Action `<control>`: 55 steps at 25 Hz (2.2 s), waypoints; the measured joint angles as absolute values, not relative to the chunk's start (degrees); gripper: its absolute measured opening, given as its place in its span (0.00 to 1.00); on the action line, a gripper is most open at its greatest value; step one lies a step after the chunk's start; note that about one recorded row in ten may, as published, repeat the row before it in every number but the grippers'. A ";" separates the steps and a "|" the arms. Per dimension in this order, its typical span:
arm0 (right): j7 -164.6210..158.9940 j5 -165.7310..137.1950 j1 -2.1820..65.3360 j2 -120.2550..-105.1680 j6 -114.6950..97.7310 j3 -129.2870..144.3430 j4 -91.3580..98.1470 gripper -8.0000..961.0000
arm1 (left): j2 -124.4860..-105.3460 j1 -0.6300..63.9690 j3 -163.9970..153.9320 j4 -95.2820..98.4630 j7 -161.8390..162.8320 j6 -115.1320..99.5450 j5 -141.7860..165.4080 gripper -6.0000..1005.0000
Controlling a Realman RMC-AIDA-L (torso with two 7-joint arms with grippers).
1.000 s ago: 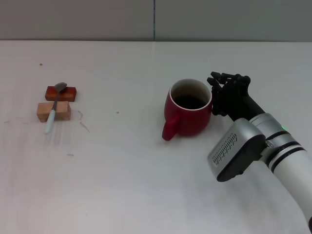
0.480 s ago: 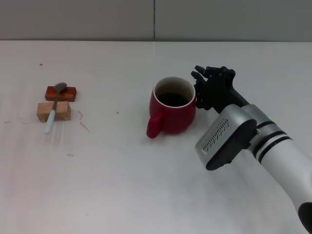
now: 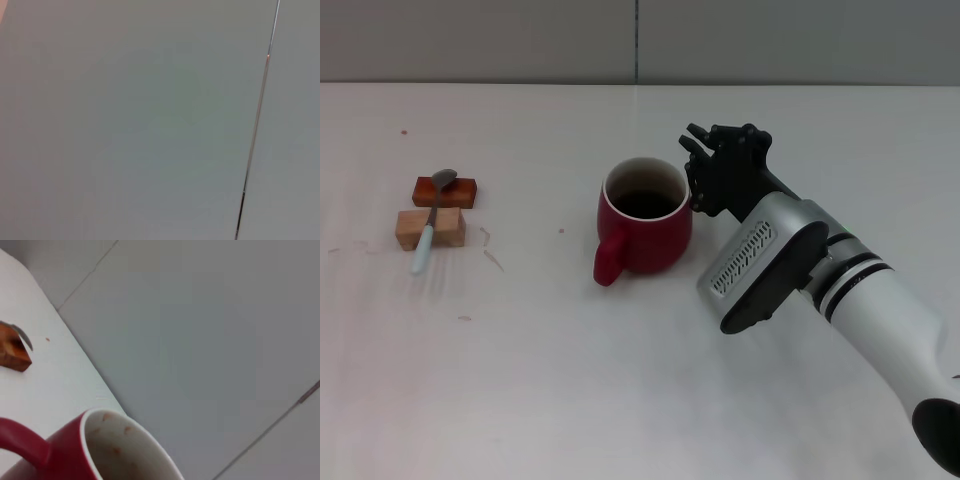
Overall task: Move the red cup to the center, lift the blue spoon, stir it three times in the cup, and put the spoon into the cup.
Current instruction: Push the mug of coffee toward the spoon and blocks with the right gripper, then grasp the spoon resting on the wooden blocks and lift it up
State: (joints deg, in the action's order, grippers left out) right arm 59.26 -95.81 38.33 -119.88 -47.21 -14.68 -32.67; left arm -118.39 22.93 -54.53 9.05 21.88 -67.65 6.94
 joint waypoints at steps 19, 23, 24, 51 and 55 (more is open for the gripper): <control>50.69 -101.73 39.56 -119.88 -47.54 -15.33 -33.36 0.11 | -118.47 22.94 -55.02 9.05 22.62 -67.67 6.94 0.76; 51.21 -101.76 37.78 -119.88 -52.54 -18.03 -31.79 0.11 | -118.55 22.83 -55.02 8.98 22.67 -67.67 6.93 0.76; 51.21 -101.76 37.78 -119.88 -52.54 -18.03 -31.79 0.11 | -118.55 22.83 -55.02 8.98 22.67 -67.67 6.93 0.76; -9.65 -102.20 17.69 -118.83 -93.09 -30.88 -3.84 0.31 | -118.18 23.13 -55.87 10.20 23.77 -67.77 6.94 0.75; -10.42 -102.04 17.04 -118.82 -94.22 -31.43 -2.58 0.45 | -118.18 23.29 -55.97 10.29 23.56 -67.60 6.94 0.75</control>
State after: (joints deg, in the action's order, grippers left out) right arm -10.43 -102.04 17.04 -118.82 -94.23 -31.43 -2.58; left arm -118.18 23.29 -55.97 10.29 23.56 -67.60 6.94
